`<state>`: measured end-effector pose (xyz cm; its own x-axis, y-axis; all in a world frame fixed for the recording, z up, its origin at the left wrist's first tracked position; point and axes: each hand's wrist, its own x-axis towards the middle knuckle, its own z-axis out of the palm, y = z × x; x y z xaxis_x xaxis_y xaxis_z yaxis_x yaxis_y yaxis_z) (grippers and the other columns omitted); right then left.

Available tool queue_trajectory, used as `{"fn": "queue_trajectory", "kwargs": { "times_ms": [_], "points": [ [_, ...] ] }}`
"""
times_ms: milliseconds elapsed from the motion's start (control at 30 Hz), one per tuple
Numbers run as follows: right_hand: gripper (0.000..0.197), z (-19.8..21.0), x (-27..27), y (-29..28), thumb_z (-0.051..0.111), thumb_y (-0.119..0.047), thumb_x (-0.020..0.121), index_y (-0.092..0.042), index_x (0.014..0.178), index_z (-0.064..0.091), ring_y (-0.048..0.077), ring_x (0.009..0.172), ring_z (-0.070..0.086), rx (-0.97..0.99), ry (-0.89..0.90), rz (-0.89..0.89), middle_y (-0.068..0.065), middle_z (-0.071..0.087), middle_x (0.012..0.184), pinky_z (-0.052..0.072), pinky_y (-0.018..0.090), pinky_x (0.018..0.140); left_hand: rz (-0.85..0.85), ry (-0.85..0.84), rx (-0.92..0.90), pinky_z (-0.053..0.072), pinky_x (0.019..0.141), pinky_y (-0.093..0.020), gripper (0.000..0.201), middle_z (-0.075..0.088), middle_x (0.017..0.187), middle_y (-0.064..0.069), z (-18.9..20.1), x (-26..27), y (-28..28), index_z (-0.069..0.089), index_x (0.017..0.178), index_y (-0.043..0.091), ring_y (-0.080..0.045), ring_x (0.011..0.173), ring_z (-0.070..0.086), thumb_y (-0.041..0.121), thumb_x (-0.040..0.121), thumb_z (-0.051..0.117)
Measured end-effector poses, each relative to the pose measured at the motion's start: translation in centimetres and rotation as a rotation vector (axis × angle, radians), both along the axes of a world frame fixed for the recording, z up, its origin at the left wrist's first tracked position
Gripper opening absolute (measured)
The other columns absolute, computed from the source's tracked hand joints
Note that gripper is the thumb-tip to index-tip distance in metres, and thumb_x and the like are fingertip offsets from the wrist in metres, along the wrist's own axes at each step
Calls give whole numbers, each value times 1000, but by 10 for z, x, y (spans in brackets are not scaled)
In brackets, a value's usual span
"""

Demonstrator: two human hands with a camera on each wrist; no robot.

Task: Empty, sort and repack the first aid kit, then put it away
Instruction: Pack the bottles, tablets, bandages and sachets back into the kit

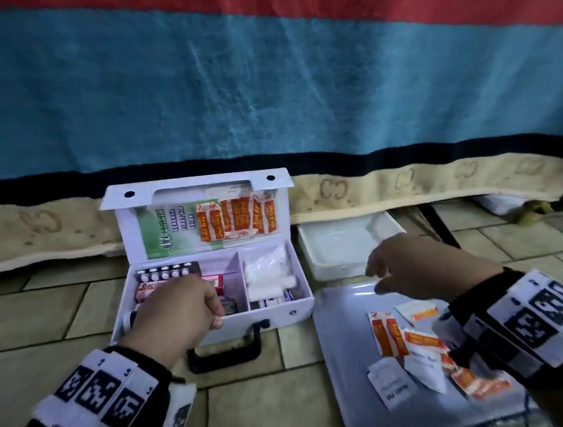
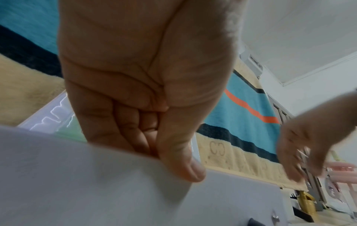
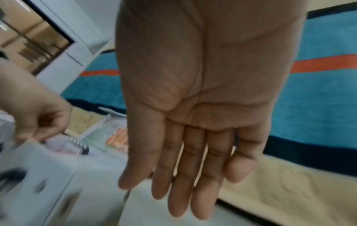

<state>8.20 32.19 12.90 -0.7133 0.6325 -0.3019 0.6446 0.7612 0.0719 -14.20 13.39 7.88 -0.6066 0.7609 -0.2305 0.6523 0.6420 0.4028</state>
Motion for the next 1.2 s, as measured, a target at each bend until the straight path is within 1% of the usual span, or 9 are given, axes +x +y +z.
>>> {"fn": "queue_trajectory", "kwargs": {
  "times_ms": [133,300,433,667,800,933,1000,1100,1200],
  "points": [
    [36,-37,42,-5,64,-30,85,-28,120,59,8,105,54,-102,-17,-61,-8,59,120,36,17,81,-13,23,-8,52,73,-25,29,68,67,13,1,-1,1,63,49,31,-12,76,65,19,67,81],
    [34,-67,48,-9,59,-27,83,-31,117,57,17,104,59,-96,35,-67,-5,62,117,46,30,89,-28,7,17,53,71,-27,26,68,60,14,2,0,0,66,50,29,-12,71,66,17,64,84],
    [49,-72,42,-7,55,-20,87,-28,134,43,21,119,50,-6,-28,-4,-2,49,132,35,33,98,-35,28,21,49,65,-24,24,66,55,15,1,1,0,66,52,27,-10,66,63,17,65,83],
    [24,-62,33,-9,48,-25,91,-27,113,57,20,110,53,100,-74,80,0,55,116,35,32,91,-23,-17,32,45,62,-21,23,67,59,12,1,2,0,66,55,26,-7,67,63,16,69,81],
    [13,-20,16,-13,55,-31,91,-23,90,65,15,82,58,-46,180,44,-2,63,91,45,29,72,25,-18,30,54,77,-28,24,69,64,13,1,4,-1,65,52,29,-9,75,65,18,68,80],
    [9,8,-28,-19,63,-23,88,-24,79,62,8,59,49,-315,539,97,-8,57,66,39,22,59,29,-27,21,54,79,-27,24,71,73,10,2,7,1,64,55,30,-9,79,66,19,71,78],
    [14,6,-57,-22,64,-23,88,-25,74,60,8,58,50,-367,563,125,-9,56,63,39,21,57,32,-32,21,53,79,-26,24,72,75,9,2,8,0,64,55,30,-8,79,66,19,71,78],
    [15,-1,-98,-21,60,-26,89,-14,79,60,16,66,51,-210,413,227,-2,56,69,39,29,59,37,-36,19,53,77,-22,24,72,72,11,3,8,-1,65,55,30,-5,78,66,19,72,77],
    [13,8,-133,-15,56,-24,92,-13,87,61,20,73,51,-120,542,238,0,55,73,35,27,63,51,-24,24,50,75,-18,20,73,77,10,4,8,-1,65,57,29,-4,82,65,22,71,78]
  ]
}}
